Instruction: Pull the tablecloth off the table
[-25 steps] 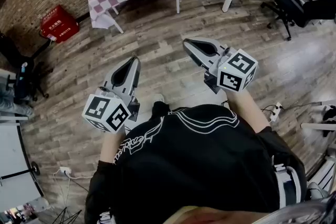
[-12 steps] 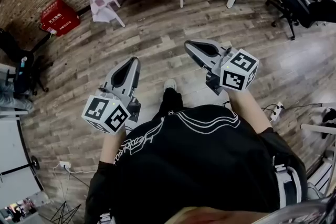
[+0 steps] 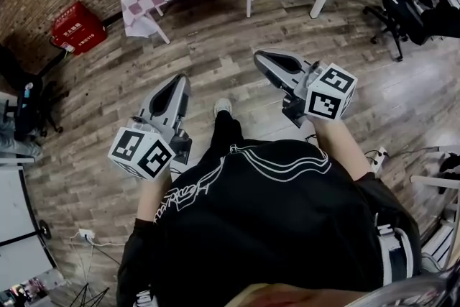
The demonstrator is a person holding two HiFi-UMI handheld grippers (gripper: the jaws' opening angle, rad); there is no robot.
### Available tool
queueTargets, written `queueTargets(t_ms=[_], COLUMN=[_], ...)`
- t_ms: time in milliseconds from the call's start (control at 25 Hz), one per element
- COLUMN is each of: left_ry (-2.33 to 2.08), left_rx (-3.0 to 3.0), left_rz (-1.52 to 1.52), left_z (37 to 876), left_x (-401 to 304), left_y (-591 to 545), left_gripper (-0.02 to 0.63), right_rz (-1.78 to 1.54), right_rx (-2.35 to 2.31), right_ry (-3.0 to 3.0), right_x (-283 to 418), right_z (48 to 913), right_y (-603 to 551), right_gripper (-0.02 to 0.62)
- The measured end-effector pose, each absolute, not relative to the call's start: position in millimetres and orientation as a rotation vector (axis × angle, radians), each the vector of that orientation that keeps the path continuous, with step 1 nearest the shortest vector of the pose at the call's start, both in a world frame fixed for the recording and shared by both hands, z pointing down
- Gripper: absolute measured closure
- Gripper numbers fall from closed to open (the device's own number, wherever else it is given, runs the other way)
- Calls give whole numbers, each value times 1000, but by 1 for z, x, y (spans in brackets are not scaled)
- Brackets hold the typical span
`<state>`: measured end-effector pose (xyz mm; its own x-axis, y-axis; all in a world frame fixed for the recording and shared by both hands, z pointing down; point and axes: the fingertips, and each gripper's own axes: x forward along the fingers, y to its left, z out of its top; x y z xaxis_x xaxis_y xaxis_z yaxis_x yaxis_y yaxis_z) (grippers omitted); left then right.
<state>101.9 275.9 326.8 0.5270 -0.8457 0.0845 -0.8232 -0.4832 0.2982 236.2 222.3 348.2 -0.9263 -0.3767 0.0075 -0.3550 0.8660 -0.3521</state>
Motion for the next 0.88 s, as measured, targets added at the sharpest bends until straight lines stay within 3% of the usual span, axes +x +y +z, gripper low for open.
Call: queueTargets(t_ms=[400, 880], left_ry=[-1397, -1318], left_rx=[2438, 2435], left_rz=[-115, -5], left_z=[344, 352], left_x=[48, -32], left_y=[190, -20], left_gripper=[600, 600], right_rz=[-579, -720], right_rx=[-609, -728], right_ry=[2983, 2929], right_x=[194, 138], right_z=[361, 367], right_y=[131, -70], right_gripper=[598, 598])
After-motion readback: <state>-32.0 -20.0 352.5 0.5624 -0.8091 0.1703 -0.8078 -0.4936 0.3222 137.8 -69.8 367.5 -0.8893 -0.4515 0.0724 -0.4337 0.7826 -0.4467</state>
